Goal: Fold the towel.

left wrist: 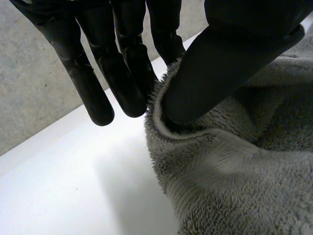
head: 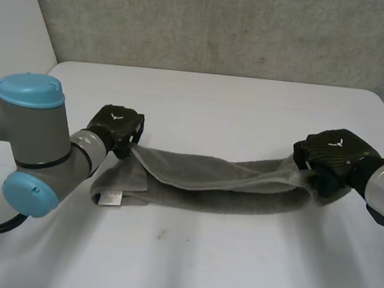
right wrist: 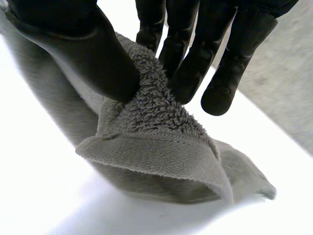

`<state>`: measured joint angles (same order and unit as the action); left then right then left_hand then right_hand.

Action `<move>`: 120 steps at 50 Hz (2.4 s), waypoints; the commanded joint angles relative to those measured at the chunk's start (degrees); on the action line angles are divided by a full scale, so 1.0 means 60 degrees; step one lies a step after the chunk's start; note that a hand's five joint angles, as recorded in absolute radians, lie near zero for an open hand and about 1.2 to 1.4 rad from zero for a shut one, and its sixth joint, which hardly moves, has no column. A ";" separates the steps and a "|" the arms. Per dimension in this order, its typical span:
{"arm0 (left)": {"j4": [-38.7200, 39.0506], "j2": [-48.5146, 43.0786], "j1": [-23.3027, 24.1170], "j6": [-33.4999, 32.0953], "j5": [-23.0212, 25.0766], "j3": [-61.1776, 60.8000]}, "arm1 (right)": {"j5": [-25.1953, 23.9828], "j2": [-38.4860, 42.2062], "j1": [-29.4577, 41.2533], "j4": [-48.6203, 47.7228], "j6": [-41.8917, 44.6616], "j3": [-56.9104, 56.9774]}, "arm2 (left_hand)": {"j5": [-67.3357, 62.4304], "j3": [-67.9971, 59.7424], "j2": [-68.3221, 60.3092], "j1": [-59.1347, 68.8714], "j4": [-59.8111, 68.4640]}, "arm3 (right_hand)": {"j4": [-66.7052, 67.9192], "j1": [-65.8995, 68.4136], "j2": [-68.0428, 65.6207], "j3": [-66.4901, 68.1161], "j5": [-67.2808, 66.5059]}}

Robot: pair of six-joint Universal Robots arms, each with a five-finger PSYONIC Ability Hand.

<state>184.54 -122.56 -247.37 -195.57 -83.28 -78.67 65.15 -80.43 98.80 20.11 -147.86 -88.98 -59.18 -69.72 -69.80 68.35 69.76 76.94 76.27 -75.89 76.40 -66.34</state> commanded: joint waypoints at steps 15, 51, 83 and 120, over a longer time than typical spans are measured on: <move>-0.0391 -0.0474 0.0110 -0.1198 0.0038 0.2412 | -0.0121 0.3181 0.0262 0.1571 0.0152 0.5396 | -0.1803 -0.1713 -0.1700 0.1942 0.1707 | 0.0510 0.0622 -0.0684 0.0600 -0.0611; -0.0083 0.1252 -0.0094 -0.0819 0.0038 -0.1624 | -0.0721 0.2375 0.0277 -0.0217 0.1426 0.2686 | -0.1803 -0.1713 -0.1700 0.1942 0.1707 | 0.0510 0.0622 -0.0684 0.0600 -0.0611; 0.2334 0.1662 0.0286 -0.2181 0.0023 -0.3807 | -0.1673 0.0559 -0.1920 -0.1857 0.0928 -0.1869 | 0.1950 0.2040 0.2053 -0.1811 -0.2046 | 0.0510 0.0622 -0.0684 0.0600 -0.0611; 0.2686 0.0388 -0.0270 -0.2181 -0.0006 -0.3104 | -0.1644 0.0485 -0.3165 -0.2311 -0.0434 -0.1283 | 0.3270 0.3360 0.3374 -0.3132 -0.3367 | 0.0510 0.0622 -0.0684 0.0600 -0.0611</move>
<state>200.65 -119.05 -248.67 -208.61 -83.23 -97.92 55.33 -77.44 80.37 6.24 -149.38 -97.07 -28.12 -38.14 -38.39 38.37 38.11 77.26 76.38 -75.90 76.65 -66.35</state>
